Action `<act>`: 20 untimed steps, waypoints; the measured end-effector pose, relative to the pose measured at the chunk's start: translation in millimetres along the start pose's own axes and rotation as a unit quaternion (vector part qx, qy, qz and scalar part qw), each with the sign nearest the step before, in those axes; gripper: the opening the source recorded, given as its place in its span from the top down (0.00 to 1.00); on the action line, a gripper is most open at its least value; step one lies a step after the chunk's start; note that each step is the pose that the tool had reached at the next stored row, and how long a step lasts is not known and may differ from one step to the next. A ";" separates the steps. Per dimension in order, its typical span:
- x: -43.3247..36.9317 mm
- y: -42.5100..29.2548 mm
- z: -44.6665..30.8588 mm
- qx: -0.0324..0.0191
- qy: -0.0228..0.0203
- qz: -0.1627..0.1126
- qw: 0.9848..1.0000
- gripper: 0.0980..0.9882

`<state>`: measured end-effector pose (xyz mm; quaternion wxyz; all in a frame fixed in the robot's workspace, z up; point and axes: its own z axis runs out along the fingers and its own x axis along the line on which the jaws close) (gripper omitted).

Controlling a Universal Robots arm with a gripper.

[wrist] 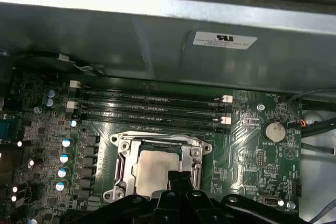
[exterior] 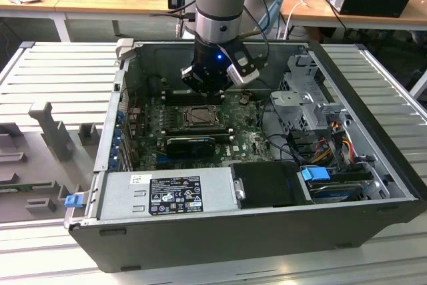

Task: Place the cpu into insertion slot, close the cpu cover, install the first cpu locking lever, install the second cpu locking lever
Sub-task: 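Install the second cpu locking lever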

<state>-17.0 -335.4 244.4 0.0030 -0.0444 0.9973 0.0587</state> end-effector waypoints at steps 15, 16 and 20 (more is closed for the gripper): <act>0.6 -3.9 -6.8 0.001 0.000 0.000 1.000 0.99; 0.7 -4.4 -6.9 0.001 0.000 0.000 1.000 0.99; 0.8 -5.9 -7.0 0.001 0.000 0.000 1.000 0.99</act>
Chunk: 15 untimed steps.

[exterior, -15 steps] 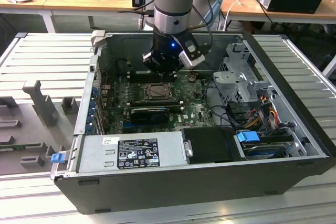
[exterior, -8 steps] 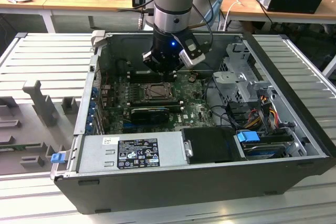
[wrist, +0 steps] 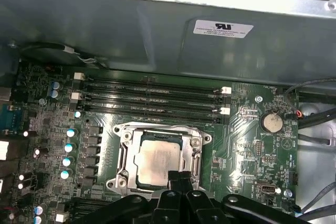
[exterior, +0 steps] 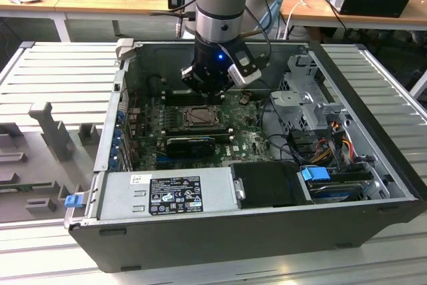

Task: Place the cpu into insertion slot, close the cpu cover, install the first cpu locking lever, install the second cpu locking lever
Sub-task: 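Install the second cpu locking lever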

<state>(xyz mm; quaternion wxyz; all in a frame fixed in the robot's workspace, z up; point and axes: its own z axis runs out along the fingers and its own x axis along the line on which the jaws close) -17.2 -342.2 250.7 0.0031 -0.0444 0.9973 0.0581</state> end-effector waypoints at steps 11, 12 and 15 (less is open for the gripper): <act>0.4 -4.6 -0.6 0.000 0.000 0.000 1.000 0.99; 0.4 -4.8 -0.5 0.000 0.000 0.000 1.000 0.99; 0.5 -5.8 -0.7 0.000 0.000 0.000 1.000 0.99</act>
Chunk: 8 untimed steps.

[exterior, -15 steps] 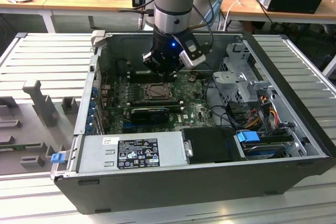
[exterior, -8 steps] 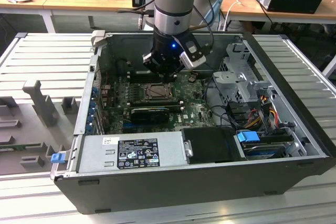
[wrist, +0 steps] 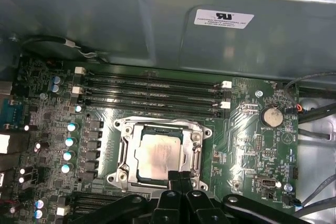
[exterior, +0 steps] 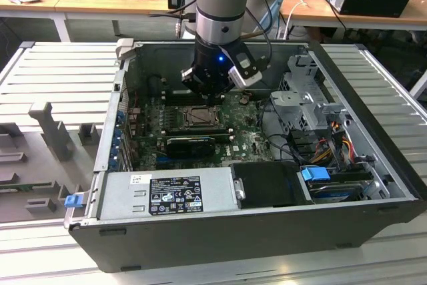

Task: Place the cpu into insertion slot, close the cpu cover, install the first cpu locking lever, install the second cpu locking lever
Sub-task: 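Install the second cpu locking lever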

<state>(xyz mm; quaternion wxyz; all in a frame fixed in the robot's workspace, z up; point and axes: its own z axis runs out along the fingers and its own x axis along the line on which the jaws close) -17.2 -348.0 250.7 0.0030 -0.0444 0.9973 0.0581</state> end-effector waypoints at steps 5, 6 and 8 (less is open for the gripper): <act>0.5 -5.1 -0.6 0.000 0.000 0.000 1.000 0.99; 0.5 -5.4 -0.6 0.000 0.000 0.000 1.000 0.99; 0.6 -5.9 -1.1 0.000 0.000 0.000 1.000 0.99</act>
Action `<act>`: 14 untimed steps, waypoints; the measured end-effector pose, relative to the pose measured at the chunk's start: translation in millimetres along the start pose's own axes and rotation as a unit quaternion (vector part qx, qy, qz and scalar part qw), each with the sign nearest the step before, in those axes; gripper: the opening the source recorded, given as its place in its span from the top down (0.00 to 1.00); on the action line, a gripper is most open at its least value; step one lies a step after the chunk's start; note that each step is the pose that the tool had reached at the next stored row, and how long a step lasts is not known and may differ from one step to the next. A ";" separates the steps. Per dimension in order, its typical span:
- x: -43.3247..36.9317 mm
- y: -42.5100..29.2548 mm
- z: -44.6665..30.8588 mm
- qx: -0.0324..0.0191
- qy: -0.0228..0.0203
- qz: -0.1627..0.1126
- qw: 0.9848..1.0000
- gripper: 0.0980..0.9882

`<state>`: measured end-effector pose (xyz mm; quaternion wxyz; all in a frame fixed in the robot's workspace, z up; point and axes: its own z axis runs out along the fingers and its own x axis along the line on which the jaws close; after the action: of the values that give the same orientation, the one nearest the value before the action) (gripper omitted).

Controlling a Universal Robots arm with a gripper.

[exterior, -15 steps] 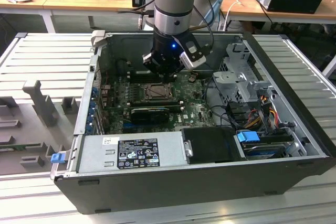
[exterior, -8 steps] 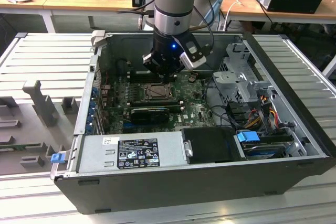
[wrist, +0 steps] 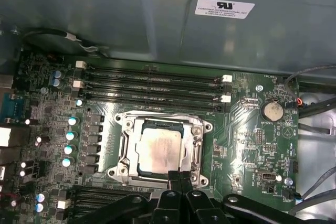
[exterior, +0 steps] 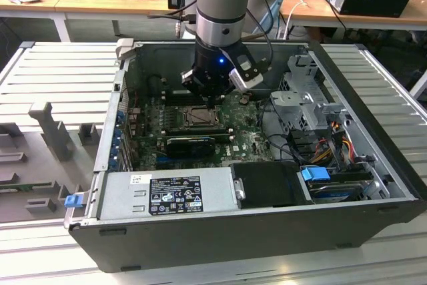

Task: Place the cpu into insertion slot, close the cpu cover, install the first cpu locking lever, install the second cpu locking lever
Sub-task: 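Install the second cpu locking lever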

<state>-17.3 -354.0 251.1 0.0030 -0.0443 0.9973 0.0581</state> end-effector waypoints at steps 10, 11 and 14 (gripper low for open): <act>0.8 -9.4 -2.7 0.000 0.000 0.000 1.000 0.99; 1.0 -10.0 -2.6 0.000 0.000 0.000 1.000 0.99; 1.1 -11.6 -0.7 -0.001 0.005 0.001 1.000 0.99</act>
<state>-17.3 -365.7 250.4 -0.0022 -0.0441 0.9973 0.0593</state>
